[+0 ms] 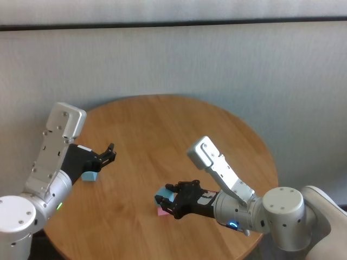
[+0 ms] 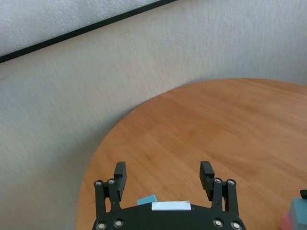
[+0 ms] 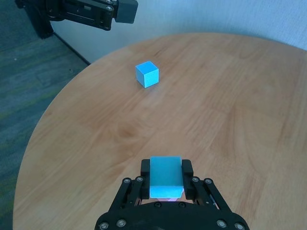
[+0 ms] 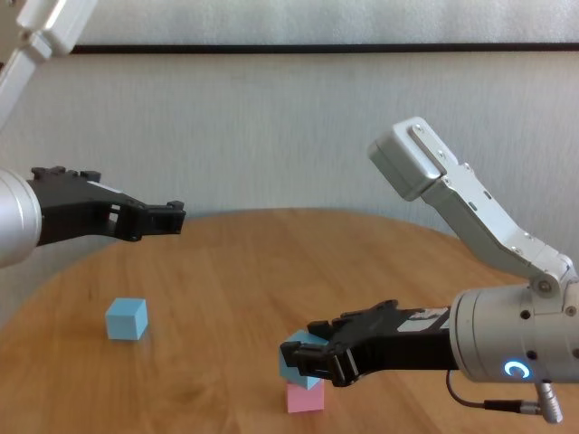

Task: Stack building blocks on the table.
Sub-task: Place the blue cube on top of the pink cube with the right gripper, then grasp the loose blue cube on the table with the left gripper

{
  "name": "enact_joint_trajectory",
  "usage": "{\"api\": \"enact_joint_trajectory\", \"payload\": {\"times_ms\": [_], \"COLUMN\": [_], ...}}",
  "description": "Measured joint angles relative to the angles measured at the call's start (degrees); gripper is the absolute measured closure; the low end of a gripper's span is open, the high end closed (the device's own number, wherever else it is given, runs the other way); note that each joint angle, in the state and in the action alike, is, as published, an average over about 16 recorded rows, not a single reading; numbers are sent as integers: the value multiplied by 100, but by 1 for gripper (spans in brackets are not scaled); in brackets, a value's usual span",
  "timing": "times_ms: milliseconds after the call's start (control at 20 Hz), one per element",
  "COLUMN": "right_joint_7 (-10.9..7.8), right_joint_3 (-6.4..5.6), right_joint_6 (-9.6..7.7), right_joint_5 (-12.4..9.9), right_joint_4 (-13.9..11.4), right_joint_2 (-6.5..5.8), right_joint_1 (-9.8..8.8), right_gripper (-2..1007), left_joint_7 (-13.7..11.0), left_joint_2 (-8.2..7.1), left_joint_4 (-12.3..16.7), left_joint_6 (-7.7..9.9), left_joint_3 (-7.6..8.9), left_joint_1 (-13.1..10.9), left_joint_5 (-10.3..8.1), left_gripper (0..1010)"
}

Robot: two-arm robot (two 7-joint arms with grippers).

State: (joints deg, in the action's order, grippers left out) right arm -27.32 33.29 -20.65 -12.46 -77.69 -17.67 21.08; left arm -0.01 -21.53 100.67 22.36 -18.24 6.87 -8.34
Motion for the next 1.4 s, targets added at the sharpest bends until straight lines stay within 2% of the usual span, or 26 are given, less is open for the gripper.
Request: {"api": "enact_joint_trajectory", "payload": {"times_ms": [400, 700, 1000, 1400], "right_joint_7": [-5, -2, 1, 38], "right_joint_3": [8, 7, 5, -56], "right_joint_6": [5, 4, 1, 73], "right_joint_5": [-1, -2, -2, -40], "right_joint_4": [9, 3, -2, -76], "right_joint_2": [4, 4, 3, -11], "right_joint_1": [5, 5, 5, -32], "right_gripper": [636, 591, 464, 207], "left_joint_7": [0, 0, 0, 0], "left_joint_2": [0, 0, 0, 0], "left_joint_4": [0, 0, 0, 0], "left_joint_6": [0, 0, 0, 0], "left_joint_3": [0, 0, 0, 0], "left_joint_1": [0, 0, 0, 0], "left_joint_5": [0, 0, 0, 0], "left_gripper": [10, 10, 10, 10]}}
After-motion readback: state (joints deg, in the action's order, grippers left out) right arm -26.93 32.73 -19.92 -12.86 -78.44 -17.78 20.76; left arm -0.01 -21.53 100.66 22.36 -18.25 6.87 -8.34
